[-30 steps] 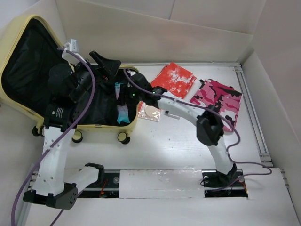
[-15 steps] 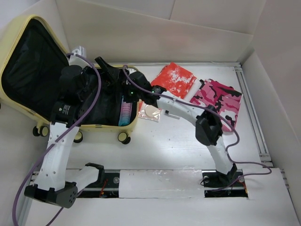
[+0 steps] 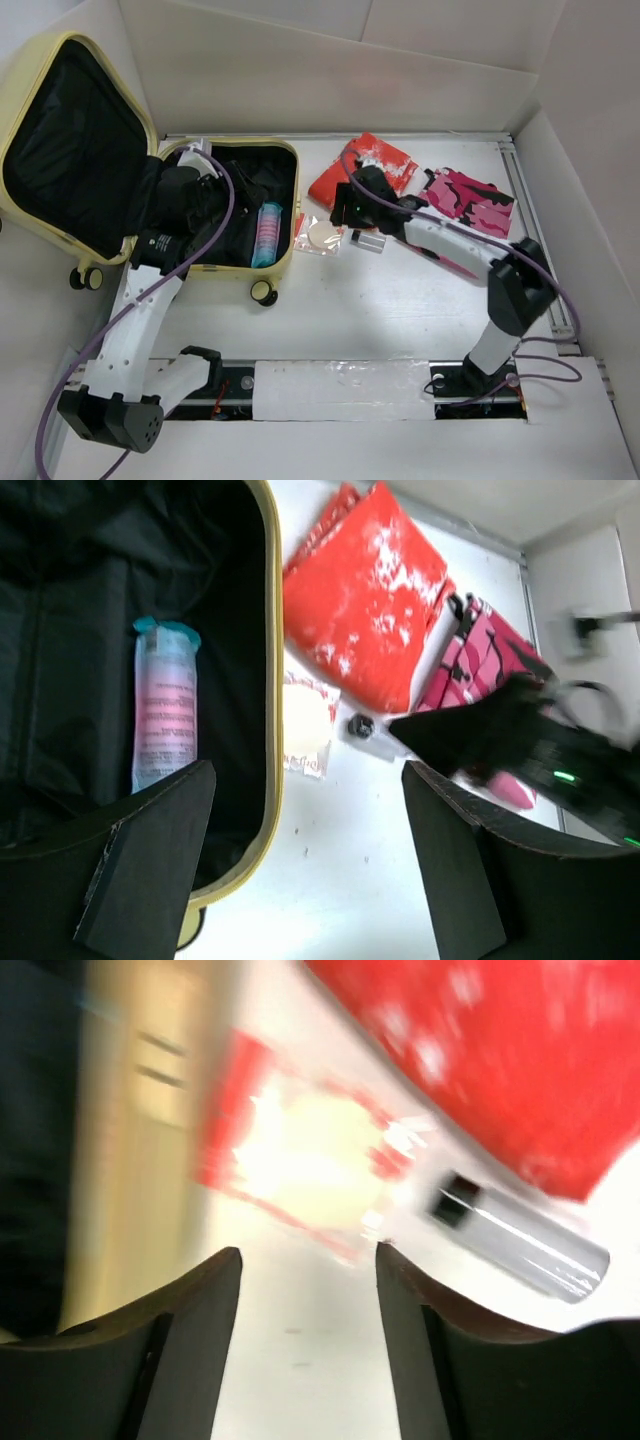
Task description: Pack the luggage
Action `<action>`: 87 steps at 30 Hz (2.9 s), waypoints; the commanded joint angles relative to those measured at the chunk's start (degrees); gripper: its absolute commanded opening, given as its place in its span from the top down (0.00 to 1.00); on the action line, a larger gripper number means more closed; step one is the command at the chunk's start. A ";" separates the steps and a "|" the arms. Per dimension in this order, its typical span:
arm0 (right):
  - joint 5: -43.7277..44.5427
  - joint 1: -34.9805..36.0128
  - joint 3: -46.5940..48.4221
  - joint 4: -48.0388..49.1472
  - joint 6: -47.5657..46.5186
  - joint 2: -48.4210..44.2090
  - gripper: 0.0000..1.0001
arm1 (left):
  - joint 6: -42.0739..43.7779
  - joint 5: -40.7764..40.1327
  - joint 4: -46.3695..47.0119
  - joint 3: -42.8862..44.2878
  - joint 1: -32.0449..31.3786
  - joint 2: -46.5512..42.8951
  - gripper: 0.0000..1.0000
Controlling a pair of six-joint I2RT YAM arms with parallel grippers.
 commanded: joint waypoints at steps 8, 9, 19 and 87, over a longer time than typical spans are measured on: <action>3.36 0.90 3.73 -3.36 0.93 17.40 0.32 | -0.84 6.68 2.81 -3.18 -1.96 -3.13 0.28; 3.88 0.90 5.48 -3.97 1.63 18.54 0.32 | -0.84 7.20 2.81 -3.18 -1.97 -3.13 0.28; 5.11 0.90 6.64 -0.81 6.90 23.91 0.80 | -0.23 6.86 2.21 -2.83 -3.20 -3.66 0.28; -22.58 -15.45 -9.09 -3.10 -27.98 10.57 0.18 | 1.71 3.51 0.44 3.70 -3.20 -0.14 0.29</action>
